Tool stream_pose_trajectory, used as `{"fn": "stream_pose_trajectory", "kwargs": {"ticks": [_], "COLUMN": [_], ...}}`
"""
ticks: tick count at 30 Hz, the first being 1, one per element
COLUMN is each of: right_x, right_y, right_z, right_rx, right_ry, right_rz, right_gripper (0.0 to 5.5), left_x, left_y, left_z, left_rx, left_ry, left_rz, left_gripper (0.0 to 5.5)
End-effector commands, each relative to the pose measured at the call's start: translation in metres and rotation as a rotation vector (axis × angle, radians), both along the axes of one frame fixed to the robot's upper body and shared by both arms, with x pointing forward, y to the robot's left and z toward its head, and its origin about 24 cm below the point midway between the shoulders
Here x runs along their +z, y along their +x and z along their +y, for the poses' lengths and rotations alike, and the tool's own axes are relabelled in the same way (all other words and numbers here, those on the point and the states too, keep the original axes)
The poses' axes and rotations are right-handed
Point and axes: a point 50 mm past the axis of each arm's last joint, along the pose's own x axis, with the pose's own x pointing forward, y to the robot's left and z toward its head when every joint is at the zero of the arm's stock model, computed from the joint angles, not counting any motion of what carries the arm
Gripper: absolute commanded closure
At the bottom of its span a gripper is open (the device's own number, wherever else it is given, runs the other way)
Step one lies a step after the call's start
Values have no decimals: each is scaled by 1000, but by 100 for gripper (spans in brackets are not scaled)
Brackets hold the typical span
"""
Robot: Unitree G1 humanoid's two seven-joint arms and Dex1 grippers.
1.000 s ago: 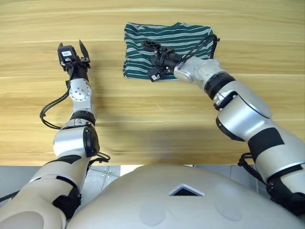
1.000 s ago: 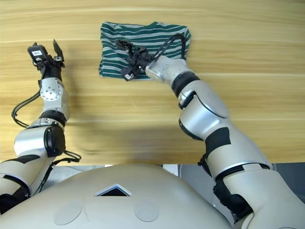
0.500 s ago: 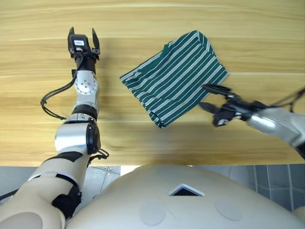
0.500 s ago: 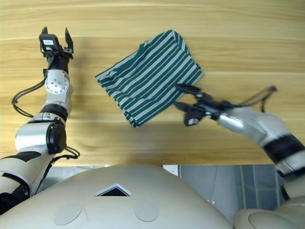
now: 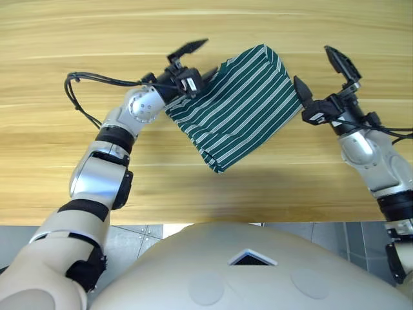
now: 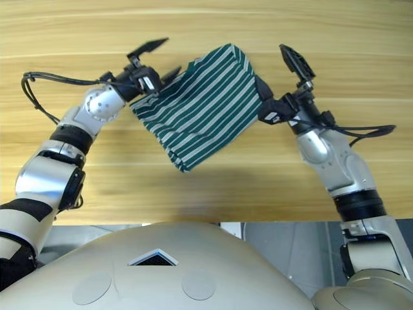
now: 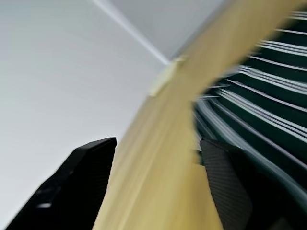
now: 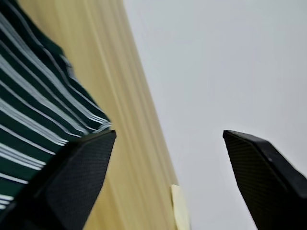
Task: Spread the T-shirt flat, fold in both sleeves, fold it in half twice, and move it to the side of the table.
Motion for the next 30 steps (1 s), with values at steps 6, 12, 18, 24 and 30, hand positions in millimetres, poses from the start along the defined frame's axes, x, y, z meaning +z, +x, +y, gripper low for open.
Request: {"fn": "stream_pose_trajectory", "kwargs": {"ticks": [6, 12, 18, 24, 30], "right_x": [-15, -18, -6, 2, -3], "right_y": [18, 14, 11, 11, 3], "right_z": [22, 25, 18, 25, 40], "right_rx": [46, 67, 85, 121, 173], "right_ry": [-42, -64, -97, -94, -75], "right_rz": [17, 33, 17, -7, 18], "right_gripper": [136, 136, 136, 136, 136], "left_x": [-36, -40, -56, 1, 46], "left_y": [-3, -4, -69, -79, -59], "left_z": [7, 76, 80, 47, 48], "left_rx": [-107, 297, 380, 390, 568], "left_ry": [456, 338, -2, -355, -788], "left_rz": [4, 34, 209, 251, 320], "left_gripper": [225, 225, 225, 225, 225]}}
